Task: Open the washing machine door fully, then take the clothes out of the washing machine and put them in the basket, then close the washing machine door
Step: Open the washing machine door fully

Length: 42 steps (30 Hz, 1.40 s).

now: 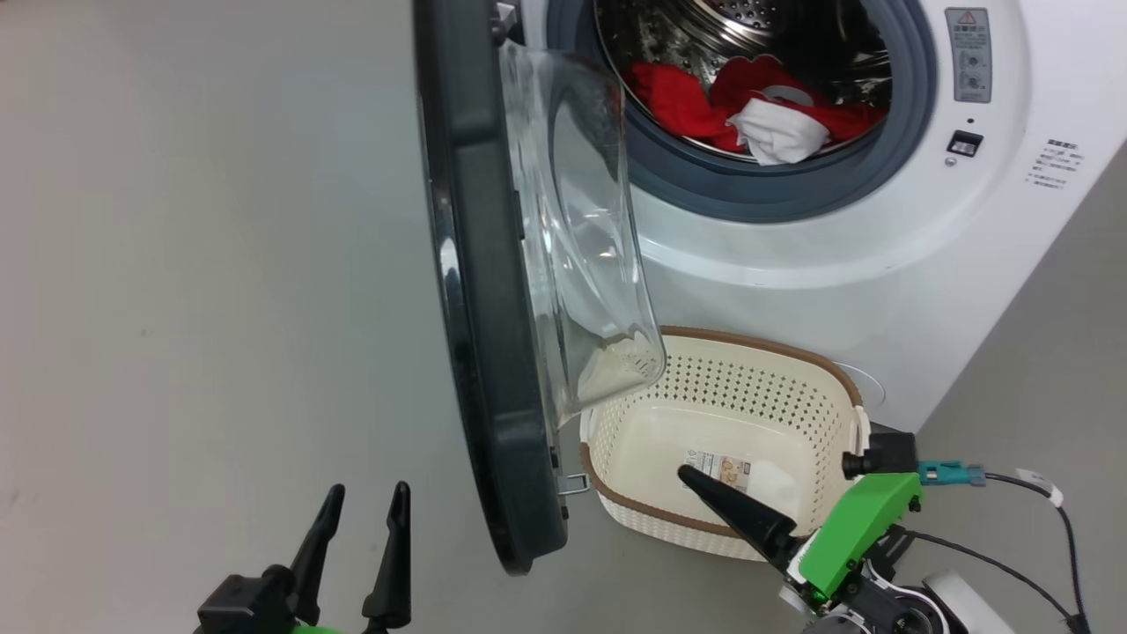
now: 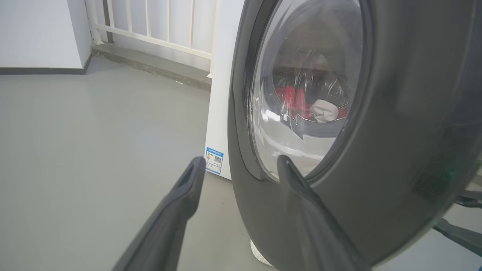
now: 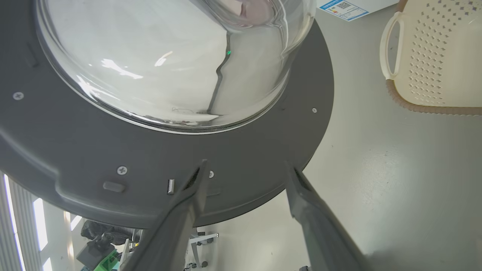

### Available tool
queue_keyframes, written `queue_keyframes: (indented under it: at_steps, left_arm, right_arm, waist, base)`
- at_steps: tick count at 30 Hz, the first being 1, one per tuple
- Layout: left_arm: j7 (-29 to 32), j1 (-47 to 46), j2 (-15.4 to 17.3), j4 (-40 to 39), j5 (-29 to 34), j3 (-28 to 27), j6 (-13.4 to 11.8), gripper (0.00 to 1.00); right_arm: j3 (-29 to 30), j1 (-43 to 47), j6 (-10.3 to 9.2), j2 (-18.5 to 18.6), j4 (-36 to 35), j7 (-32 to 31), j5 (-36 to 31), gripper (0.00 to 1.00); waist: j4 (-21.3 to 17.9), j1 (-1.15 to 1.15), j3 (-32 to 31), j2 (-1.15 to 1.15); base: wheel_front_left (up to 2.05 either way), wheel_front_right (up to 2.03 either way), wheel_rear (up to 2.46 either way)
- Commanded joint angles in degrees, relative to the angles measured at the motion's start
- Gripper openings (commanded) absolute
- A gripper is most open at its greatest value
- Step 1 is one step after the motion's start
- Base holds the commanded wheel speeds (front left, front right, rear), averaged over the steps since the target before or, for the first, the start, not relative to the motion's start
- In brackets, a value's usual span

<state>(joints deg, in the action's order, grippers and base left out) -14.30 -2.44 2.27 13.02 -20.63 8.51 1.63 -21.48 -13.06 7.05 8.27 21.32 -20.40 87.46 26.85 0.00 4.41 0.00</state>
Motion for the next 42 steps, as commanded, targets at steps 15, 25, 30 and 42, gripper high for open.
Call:
queue_keyframes:
  at_steps: [15,25,30,42]
  left_arm:
    - [-0.70,-1.53,0.61,-0.94,0.46,-2.29,0.27,1.00]
    - [-0.70,-1.41,0.61,-0.78,0.41,-2.48,0.19,1.00]
    - [-0.70,-1.47,0.61,-0.91,0.43,-2.58,0.09,1.00]
    - [-0.70,-1.74,0.61,-1.08,0.37,-2.52,0.06,1.00]
  right_arm:
    - [-8.65,1.11,0.44,8.38,1.68,20.92,-12.52,1.00]
    - [-16.42,-2.65,0.44,12.25,8.53,35.20,-23.79,1.00]
    - [-8.21,-2.06,0.44,10.66,7.16,35.37,-34.33,1.00]
    - [6.78,5.23,0.44,4.32,-0.58,35.39,-58.90,1.00]
  waist:
    - [-2.55,0.00,0.55,0.00]
    - [-2.63,0.00,0.40,0.00]
    - [-2.74,0.00,0.66,0.00]
    - [-2.55,0.00,0.96,0.00]
  base:
    - [0.00,0.00,0.00]
    - [0.00,0.00,0.00]
    - [0.00,0.00,0.00]
    - [0.00,0.00,0.00]
